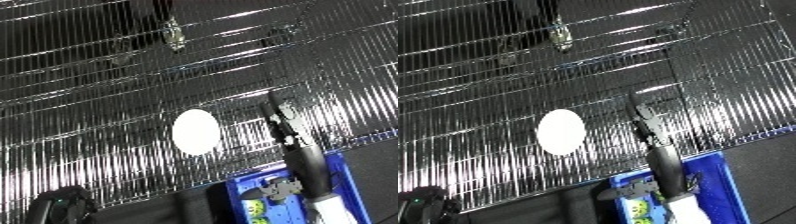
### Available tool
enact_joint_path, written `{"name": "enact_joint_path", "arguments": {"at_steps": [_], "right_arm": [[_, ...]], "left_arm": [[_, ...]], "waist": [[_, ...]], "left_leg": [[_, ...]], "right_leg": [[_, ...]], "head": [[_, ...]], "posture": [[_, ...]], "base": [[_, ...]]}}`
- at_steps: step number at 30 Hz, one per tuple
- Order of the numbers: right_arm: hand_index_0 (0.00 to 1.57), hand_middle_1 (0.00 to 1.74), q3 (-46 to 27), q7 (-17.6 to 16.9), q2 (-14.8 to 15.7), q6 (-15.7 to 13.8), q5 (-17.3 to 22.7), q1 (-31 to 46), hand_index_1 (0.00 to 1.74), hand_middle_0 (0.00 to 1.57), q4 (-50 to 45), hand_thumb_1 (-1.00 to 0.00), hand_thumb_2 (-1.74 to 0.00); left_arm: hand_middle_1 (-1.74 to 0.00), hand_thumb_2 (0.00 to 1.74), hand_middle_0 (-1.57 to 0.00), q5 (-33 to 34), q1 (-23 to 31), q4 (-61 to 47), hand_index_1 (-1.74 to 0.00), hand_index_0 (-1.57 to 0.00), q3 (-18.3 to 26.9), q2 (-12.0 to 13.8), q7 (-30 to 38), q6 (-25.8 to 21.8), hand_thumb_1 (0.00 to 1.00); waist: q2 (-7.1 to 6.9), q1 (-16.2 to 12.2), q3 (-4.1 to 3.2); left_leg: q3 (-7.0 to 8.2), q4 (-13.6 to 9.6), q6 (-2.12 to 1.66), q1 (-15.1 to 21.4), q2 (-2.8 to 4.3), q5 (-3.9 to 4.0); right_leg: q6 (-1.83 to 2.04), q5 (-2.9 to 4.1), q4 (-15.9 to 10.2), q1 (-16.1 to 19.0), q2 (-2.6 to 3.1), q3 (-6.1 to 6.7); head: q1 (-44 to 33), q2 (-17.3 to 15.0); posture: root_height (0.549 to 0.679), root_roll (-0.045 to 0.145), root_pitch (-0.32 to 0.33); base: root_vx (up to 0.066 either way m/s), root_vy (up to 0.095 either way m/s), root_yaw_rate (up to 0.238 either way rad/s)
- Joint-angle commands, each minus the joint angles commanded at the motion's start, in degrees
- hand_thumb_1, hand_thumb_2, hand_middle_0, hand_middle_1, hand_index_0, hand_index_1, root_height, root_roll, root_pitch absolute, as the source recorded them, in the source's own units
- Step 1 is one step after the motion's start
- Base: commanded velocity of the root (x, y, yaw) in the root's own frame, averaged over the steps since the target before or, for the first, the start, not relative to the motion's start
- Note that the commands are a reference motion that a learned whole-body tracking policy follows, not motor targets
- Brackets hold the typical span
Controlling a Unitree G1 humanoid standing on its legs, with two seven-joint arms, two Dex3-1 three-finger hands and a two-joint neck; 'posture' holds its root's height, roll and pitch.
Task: Pick up the object and place it into the box
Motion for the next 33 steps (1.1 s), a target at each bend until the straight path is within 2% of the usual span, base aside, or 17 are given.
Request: {"name": "enact_joint_path", "arguments": {"at_steps": [7, 13, 17, 20, 25, 28, 33], "right_arm": [[0.00, 0.00, 1.33, -0.23, 0.43, 0.60, -0.01, -1.63, 0.00, 0.00, 1.56, 0.00, 0.00], [0.00, 0.00, 1.79, -3.52, 0.95, 0.18, -0.64, -3.31, 0.00, 0.00, 3.00, 0.00, 0.00], [0.00, 0.00, 1.84, -6.25, 0.94, -0.20, -0.66, -4.39, 0.00, 0.00, 3.88, 0.00, 0.00], [0.00, 0.00, 1.93, -6.86, 0.94, -0.30, -0.30, -5.47, 0.00, 0.00, 4.82, 0.00, 0.00], [0.00, 0.00, 2.85, -7.21, 1.04, -0.06, -0.23, -7.68, 0.00, 0.00, 6.24, 0.00, 0.00], [0.00, 0.00, 3.65, -7.36, 1.33, -0.15, -0.13, -8.98, 0.00, 0.00, 7.14, 0.00, 0.00], [0.00, 0.00, 5.21, -7.19, 1.29, -0.22, 0.06, -10.95, 0.00, 0.00, 8.00, 0.00, 0.00]], "left_arm": [[-1.74, 1.74, -1.57, 0.67, -1.04, -0.21, -1.74, -1.57, -0.62, 0.45, -0.23, 1.45, 1.00], [-1.74, 1.74, -1.57, 0.74, -1.75, 0.02, -1.74, -1.57, -1.16, 0.98, -0.02, 2.14, 1.00], [-1.74, 1.74, -1.57, 0.76, -2.05, 0.15, -1.74, -1.57, -1.56, 1.13, 0.26, 1.90, 1.00], [-1.74, 1.74, -1.57, 0.65, -2.29, 0.33, -1.74, -1.57, -2.01, 1.25, 0.38, 1.73, 1.00], [-1.74, 1.74, -1.57, 0.35, -2.88, 0.40, -1.74, -1.57, -2.66, 1.38, 0.48, 1.90, 1.00], [-1.74, 1.74, -1.57, 0.28, -3.40, 0.41, -1.74, -1.57, -3.06, 1.27, 0.76, 1.93, 1.00], [-1.74, 1.74, -1.57, -0.37, -3.91, -0.75, -1.74, -1.57, -3.66, 1.53, 1.91, 1.93, 1.00]], "waist": [[-0.24, 1.18, 0.00], [-0.13, 1.86, 0.00], [0.02, 2.12, 0.00], [0.23, 2.37, 0.00], [0.64, 2.81, 0.00], [0.87, 2.94, 0.00], [1.35, 3.06, 0.00]], "left_leg": [[-0.35, 0.79, -0.35, -1.32, 0.33, 0.44], [-0.41, 1.32, -0.29, -3.12, 0.25, 0.69], [-0.31, 1.53, -0.23, -4.56, 0.22, 0.84], [-0.33, 2.18, -0.23, -5.78, 0.19, 0.78], [-0.35, 4.00, -0.19, -7.97, 0.02, 0.29], [-0.27, 5.17, -0.20, -9.33, -0.07, -0.04], [-0.22, 6.64, -0.07, -11.45, -0.32, -0.47]], "right_leg": [[0.35, 0.28, 0.66, -1.08, -0.89, -1.02], [0.47, 0.25, 1.71, -2.96, -1.07, -1.45], [0.41, 0.20, 2.17, -4.34, -1.06, -1.72], [0.35, 0.14, 2.87, -5.53, -1.16, -1.91], [0.10, -0.15, 4.54, -7.73, -1.26, -2.19], [-0.07, -0.36, 5.57, -9.05, -1.25, -2.26], [-0.23, -0.69, 7.03, -11.29, -1.07, -2.15]], "head": [[-1.00, -2.66], [0.12, -2.28], [1.01, -1.64], [2.12, -0.90], [4.29, -0.03], [5.20, 1.89], [6.10, 3.32]], "posture": [[0.632, 0.047, 0.057], [0.628, 0.044, 0.073], [0.627, 0.044, 0.088], [0.624, 0.045, 0.098], [0.620, 0.046, 0.112], [0.617, 0.047, 0.120], [0.612, 0.048, 0.138]], "base": [[0.019, -0.037, 0.132], [0.009, -0.019, 0.111], [-0.003, -0.006, 0.071], [-0.008, -0.015, 0.075], [-0.010, -0.010, 0.056], [-0.002, 0.000, 0.034], [0.001, 0.013, 0.000]]}}
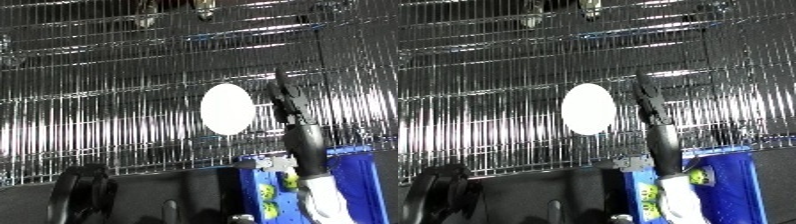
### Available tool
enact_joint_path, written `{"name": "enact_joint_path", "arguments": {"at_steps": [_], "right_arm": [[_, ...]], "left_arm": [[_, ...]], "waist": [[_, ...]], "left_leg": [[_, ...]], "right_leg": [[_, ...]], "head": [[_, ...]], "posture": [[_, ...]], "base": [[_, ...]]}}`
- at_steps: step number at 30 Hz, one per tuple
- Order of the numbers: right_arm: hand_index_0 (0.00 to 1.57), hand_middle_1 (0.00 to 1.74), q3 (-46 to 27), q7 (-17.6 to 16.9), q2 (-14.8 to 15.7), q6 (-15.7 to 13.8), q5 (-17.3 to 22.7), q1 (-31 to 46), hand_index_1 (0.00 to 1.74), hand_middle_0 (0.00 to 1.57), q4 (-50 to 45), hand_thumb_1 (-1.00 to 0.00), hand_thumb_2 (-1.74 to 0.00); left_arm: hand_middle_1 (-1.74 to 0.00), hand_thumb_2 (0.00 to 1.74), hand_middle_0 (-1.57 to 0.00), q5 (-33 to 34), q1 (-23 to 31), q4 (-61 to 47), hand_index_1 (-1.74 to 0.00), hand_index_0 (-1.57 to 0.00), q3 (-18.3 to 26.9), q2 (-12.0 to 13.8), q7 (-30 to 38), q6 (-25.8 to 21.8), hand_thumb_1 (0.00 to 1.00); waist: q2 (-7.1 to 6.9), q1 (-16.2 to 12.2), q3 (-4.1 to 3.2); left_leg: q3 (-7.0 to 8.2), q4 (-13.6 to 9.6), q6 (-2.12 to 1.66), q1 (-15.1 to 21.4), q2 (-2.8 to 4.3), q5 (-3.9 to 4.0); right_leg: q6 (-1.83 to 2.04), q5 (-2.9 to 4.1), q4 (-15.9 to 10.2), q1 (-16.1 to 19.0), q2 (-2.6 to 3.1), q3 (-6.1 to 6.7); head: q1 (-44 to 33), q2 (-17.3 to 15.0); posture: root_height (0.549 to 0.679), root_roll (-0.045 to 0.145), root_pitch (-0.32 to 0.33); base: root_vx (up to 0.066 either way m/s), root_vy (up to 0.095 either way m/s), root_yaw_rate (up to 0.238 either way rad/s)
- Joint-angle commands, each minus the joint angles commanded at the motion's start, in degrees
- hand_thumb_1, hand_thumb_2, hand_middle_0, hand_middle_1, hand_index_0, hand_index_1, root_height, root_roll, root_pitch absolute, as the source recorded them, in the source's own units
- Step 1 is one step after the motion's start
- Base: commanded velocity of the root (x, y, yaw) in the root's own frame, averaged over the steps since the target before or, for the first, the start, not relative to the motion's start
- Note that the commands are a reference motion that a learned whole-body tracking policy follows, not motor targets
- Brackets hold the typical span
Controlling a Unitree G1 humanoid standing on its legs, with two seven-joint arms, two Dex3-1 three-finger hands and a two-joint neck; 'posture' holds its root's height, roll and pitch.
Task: Pick up the object and place it into the box
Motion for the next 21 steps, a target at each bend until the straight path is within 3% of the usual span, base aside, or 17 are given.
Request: {"name": "enact_joint_path", "arguments": {"at_steps": [9, 21], "right_arm": [[0.00, 0.00, 2.34, 1.89, -1.10, -2.07, 4.13, -6.30, 0.00, 0.00, 5.64, 0.00, 0.00], [0.00, 0.00, 3.88, 3.60, -1.16, -0.71, 7.00, -13.57, 0.00, 0.00, 9.55, 0.00, 0.00]], "left_arm": [[-1.74, 1.74, -1.57, -1.28, -1.77, 0.34, -1.74, -1.57, -2.53, 0.08, 1.13, -1.40, 1.00], [-1.74, 1.74, -1.57, -1.52, -3.61, 0.86, -1.74, -1.57, -3.89, -0.90, 1.66, -1.58, 1.00]], "waist": [[1.08, 0.88, 0.00], [1.92, 1.98, 0.00]], "left_leg": [[0.13, 1.29, -0.11, -3.20, -0.45, -0.28], [0.01, 2.35, 0.08, -5.36, -0.52, -0.55]], "right_leg": [[-0.07, -0.42, 1.47, -3.12, -0.06, -0.30], [-0.60, -1.06, 2.86, -5.42, 0.00, -0.69]], "head": [[3.46, 2.86], [6.70, 4.75]], "posture": [[0.607, 0.051, 0.172], [0.602, 0.052, 0.199]], "base": [[-0.017, 0.015, 0.016], [0.001, 0.006, 0.026]]}}
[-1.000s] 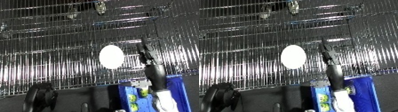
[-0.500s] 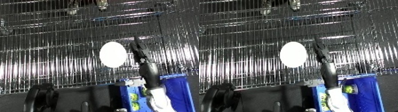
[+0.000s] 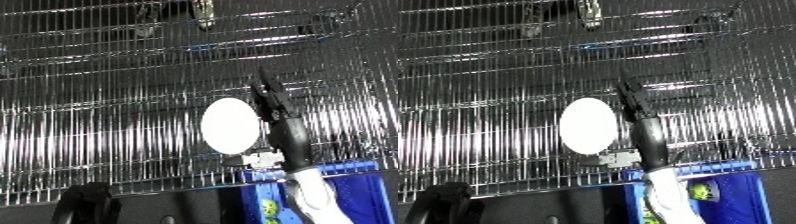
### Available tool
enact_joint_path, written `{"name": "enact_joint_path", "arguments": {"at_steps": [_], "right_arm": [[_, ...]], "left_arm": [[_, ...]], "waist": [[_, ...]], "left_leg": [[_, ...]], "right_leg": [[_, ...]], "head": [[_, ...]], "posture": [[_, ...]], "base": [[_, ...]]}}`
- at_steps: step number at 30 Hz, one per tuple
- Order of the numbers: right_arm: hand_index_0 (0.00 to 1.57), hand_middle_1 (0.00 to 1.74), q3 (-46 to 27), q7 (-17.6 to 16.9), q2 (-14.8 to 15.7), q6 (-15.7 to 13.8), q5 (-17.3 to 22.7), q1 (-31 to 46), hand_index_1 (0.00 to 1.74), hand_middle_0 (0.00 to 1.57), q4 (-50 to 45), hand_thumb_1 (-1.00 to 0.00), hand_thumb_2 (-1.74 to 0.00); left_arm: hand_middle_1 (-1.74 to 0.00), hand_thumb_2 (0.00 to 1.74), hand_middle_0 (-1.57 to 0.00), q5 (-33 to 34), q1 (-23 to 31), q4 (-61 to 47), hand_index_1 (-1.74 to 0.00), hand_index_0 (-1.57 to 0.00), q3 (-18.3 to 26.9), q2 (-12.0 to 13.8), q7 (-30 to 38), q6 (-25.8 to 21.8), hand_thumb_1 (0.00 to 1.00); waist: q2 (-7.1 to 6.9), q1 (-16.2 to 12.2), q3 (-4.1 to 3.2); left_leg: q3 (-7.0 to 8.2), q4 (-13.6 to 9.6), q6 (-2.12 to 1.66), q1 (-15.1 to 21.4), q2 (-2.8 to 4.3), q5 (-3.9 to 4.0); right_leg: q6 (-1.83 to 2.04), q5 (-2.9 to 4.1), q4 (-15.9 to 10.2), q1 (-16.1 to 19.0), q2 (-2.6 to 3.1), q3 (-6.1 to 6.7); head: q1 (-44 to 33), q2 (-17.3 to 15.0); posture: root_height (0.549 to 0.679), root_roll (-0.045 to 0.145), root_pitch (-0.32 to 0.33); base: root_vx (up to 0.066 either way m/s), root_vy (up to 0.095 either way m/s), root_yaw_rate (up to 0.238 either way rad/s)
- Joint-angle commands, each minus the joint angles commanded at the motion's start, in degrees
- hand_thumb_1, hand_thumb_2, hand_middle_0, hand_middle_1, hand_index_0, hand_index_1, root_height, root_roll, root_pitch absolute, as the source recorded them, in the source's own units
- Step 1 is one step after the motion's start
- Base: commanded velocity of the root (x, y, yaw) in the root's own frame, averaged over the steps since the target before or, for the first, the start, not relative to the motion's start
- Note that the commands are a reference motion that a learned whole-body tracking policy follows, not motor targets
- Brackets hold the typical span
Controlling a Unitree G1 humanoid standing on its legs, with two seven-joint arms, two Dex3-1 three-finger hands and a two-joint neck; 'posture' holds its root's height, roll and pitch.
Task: Pick up the object and place it into the box
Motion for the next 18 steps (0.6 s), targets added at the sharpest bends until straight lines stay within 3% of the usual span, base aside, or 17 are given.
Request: {"name": "enact_joint_path", "arguments": {"at_steps": [3, 9, 18], "right_arm": [[0.00, 0.00, 0.22, 0.20, 0.34, 0.40, 0.60, -1.76, 0.00, 0.00, 0.99, 0.00, 0.00], [0.47, 0.52, 0.63, 0.86, 1.22, 0.53, 0.95, -3.25, 0.52, 0.47, 1.57, -0.30, -0.52], [1.18, 1.30, 0.79, 0.35, 1.50, 0.47, -0.01, -3.14, 1.30, 1.18, 1.73, -0.75, -1.30]], "left_arm": [[-1.74, 1.74, -1.57, -0.12, -0.34, 0.36, -1.74, -1.57, -0.24, -0.12, -0.08, -0.06, 1.00], [-1.74, 1.74, -1.57, -0.21, -0.84, 0.93, -1.74, -1.57, -0.56, -0.47, -0.04, -0.33, 1.00], [-1.74, 1.74, -1.57, 0.34, -0.75, 1.26, -1.74, -1.57, -0.62, -0.85, -0.31, -0.56, 1.00]], "waist": [[0.26, 0.24, 0.00], [0.42, 0.40, 0.00], [0.23, 0.24, 0.00]], "left_leg": [[-0.05, 0.35, 0.05, -0.56, -0.05, -0.05], [-0.08, 0.41, 0.23, -0.90, -0.25, -0.24], [-0.05, -0.13, 0.27, -0.12, -0.29, -0.20]], "right_leg": [[-0.18, -0.18, 0.50, -0.58, 0.13, 0.00], [-0.47, -0.61, 0.90, -1.04, 0.53, 0.01], [-0.59, -0.44, 0.19, -0.25, 0.74, -0.02]], "head": [[0.50, -0.06], [1.39, 0.16], [2.13, 0.06]], "posture": [[0.601, 0.052, 0.204], [0.600, 0.052, 0.211], [0.602, 0.053, 0.209]], "base": [[0.007, 0.008, 0.033], [0.011, 0.006, 0.033], [0.007, -0.011, 0.002]]}}
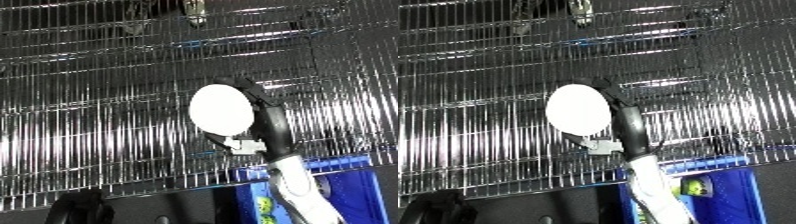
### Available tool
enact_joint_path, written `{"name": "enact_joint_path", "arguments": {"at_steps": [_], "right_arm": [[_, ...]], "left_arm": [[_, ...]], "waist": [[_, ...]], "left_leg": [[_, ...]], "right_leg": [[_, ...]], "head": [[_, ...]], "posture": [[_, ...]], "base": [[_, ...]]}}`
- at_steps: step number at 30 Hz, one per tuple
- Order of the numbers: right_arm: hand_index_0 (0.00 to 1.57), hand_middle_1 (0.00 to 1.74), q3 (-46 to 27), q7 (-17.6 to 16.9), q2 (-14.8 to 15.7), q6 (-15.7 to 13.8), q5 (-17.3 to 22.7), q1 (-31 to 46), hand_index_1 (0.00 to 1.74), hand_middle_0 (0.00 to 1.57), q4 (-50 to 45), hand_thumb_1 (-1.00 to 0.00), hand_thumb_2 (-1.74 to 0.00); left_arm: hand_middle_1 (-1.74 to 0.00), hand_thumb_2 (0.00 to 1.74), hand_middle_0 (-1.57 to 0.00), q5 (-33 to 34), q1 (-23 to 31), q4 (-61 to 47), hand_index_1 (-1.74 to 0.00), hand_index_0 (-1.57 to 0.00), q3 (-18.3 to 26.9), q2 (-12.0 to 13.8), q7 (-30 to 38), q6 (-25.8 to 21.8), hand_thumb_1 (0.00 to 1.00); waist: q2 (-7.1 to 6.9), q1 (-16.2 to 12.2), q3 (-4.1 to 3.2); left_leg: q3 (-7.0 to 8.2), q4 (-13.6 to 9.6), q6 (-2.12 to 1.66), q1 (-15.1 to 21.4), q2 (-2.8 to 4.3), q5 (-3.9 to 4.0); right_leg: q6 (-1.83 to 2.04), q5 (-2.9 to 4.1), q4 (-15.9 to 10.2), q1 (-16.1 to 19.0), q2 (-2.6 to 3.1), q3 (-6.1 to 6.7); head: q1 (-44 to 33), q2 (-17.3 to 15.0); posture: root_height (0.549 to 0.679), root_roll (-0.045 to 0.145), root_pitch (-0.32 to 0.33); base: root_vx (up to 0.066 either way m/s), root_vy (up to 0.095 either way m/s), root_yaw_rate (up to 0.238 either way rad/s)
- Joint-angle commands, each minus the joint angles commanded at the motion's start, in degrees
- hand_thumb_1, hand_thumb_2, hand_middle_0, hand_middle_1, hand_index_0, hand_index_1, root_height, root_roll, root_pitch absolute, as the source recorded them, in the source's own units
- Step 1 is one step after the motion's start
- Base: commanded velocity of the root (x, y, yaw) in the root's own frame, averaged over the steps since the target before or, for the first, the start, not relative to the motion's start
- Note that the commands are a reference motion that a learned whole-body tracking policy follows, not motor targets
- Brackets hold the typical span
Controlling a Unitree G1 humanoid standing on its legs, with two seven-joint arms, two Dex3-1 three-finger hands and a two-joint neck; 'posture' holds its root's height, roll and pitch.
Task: Pick up the object and place it into the box
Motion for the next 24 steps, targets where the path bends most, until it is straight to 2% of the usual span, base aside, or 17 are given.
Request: {"name": "enact_joint_path", "arguments": {"at_steps": [1, 9, 14, 19, 24], "right_arm": [[1.26, 1.39, -0.04, -0.17, 0.02, 0.08, -0.13, 0.14, 1.39, 1.26, -0.07, -0.80, -1.39], [1.26, 1.39, -1.20, -2.03, -0.12, -0.53, -1.83, 2.88, 1.39, 1.26, -2.86, -0.80, -1.39], [1.26, 1.39, -3.35, -3.79, -0.64, -1.45, -3.90, 7.03, 1.39, 1.26, -8.16, -0.80, -1.39], [1.26, 1.39, -5.65, -5.15, -0.32, -3.54, -5.13, 13.79, 1.39, 1.26, -13.57, -0.80, -1.39], [1.26, 1.39, -8.67, -5.89, -0.77, -6.08, -6.25, 19.84, 1.39, 1.26, -16.74, -0.80, -1.39]], "left_arm": [[-1.74, 1.74, -1.57, 0.06, 0.00, 0.01, -1.74, -1.57, 0.06, -0.01, 0.00, 0.01, 1.00], [-1.74, 1.74, -1.57, 0.84, 1.10, -0.44, -1.74, -1.57, 1.18, 0.23, -0.20, -0.31, 1.00], [-1.74, 1.74, -1.57, 1.60, 2.68, -0.92, -1.74, -1.57, 2.61, 1.02, -0.54, -1.06, 1.00], [-1.74, 1.74, -1.57, 2.26, 4.93, -1.75, -1.74, -1.57, 4.82, 1.68, -0.58, -1.69, 1.00], [-1.74, 1.74, -1.57, 2.87, 6.71, -2.90, -1.74, -1.57, 6.98, 2.41, -1.93, -1.41, 1.00]], "waist": [[-0.05, -0.07, 0.00], [-0.63, -1.12, 0.00], [-1.13, -2.29, 0.00], [-1.88, -4.19, 0.00], [-2.32, -6.13, 0.00]], "left_leg": [[0.01, -0.08, 0.00, 0.12, 0.04, 0.00], [0.07, -1.66, -0.10, 2.11, 0.50, 0.22], [0.26, -2.59, -0.14, 3.65, 0.83, 0.24], [0.55, -2.65, -0.11, 5.54, 1.47, -0.38], [1.25, -3.00, -0.06, 8.04, 2.08, -1.06]], "right_leg": [[0.00, 0.04, -0.10, 0.10, 0.05, 0.02], [-0.12, 0.25, -1.54, 2.02, 0.62, 0.36], [0.03, 0.45, -2.42, 3.32, 0.78, 0.79], [0.20, 0.69, -3.18, 5.02, 1.16, 1.55], [0.50, 1.32, -4.89, 7.35, 1.42, 2.71]], "head": [[0.13, 0.12], [-0.55, 2.00], [-1.47, 3.09], [-1.75, 3.01], [0.77, 2.05]], "posture": [[0.603, 0.053, 0.208], [0.607, 0.052, 0.197], [0.611, 0.052, 0.189], [0.613, 0.053, 0.168], [0.619, 0.054, 0.145]], "base": [[-0.002, -0.024, -0.035], [-0.008, -0.030, -0.063], [-0.031, -0.035, -0.112], [-0.032, -0.016, -0.226], [-0.033, -0.014, -0.244]]}}
